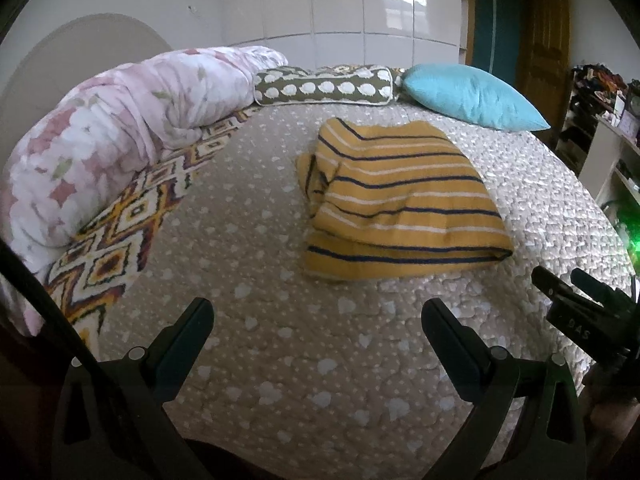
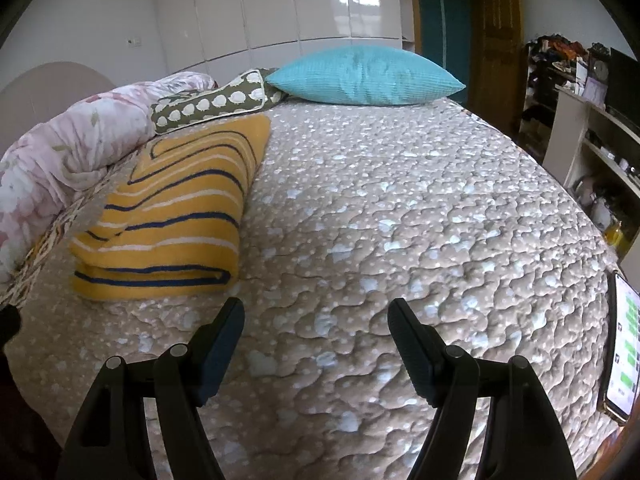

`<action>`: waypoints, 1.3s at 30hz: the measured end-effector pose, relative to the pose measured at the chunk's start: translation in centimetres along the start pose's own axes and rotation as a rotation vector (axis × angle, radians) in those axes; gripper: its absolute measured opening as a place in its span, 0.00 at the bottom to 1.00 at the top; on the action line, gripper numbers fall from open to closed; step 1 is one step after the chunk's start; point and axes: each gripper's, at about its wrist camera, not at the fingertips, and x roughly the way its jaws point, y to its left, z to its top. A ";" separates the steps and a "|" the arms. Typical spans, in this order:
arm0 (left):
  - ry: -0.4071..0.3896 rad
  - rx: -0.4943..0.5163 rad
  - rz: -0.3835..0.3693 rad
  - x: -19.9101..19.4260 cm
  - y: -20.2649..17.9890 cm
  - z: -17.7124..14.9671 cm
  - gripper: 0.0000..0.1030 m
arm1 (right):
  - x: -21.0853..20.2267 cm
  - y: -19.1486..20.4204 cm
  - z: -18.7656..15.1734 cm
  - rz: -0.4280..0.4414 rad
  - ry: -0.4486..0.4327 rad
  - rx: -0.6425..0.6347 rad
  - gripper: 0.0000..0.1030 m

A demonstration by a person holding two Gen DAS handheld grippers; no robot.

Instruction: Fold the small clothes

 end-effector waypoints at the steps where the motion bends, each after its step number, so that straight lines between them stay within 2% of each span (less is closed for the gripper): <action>1: 0.008 -0.005 -0.007 0.1 0.0 -0.1 1.00 | -0.1 0.2 0.0 0.003 -0.003 -0.007 0.76; 16: 0.100 -0.003 -0.056 1.6 -0.7 -0.6 1.00 | -1.1 1.8 -0.1 0.014 -0.025 -0.044 0.76; 39: 0.137 0.001 -0.080 2.0 -0.9 -0.9 1.00 | -0.9 2.3 -0.7 0.005 -0.008 -0.055 0.76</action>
